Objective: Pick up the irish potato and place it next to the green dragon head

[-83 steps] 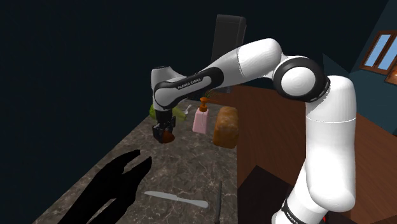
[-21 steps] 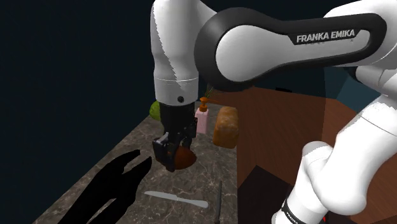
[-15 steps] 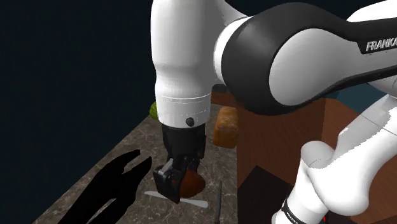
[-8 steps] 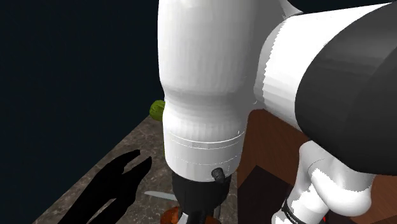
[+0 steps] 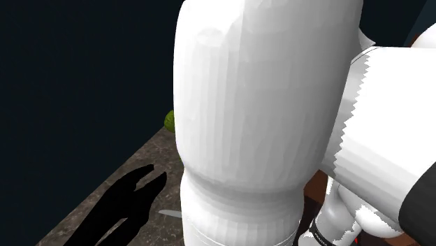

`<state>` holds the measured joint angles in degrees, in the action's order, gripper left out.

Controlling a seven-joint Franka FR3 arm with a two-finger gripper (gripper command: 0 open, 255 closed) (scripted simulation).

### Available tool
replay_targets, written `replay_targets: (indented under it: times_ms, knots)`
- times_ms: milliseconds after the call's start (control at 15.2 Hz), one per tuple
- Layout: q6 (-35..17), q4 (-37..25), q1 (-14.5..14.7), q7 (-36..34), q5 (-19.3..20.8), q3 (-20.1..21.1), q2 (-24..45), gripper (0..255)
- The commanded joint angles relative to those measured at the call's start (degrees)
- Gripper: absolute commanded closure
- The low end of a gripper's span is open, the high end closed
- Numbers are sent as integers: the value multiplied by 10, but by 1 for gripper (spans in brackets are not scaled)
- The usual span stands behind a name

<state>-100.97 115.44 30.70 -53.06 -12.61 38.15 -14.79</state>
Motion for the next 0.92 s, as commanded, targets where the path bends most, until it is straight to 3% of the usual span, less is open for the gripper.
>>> replay_targets:
  times_ms: [0, 858]
  knots:
    - [-16, 17, 1, 2, -2, 1, -2, 255]
    - [-118, 99, 3, 0, 1, 18, 21, 255]
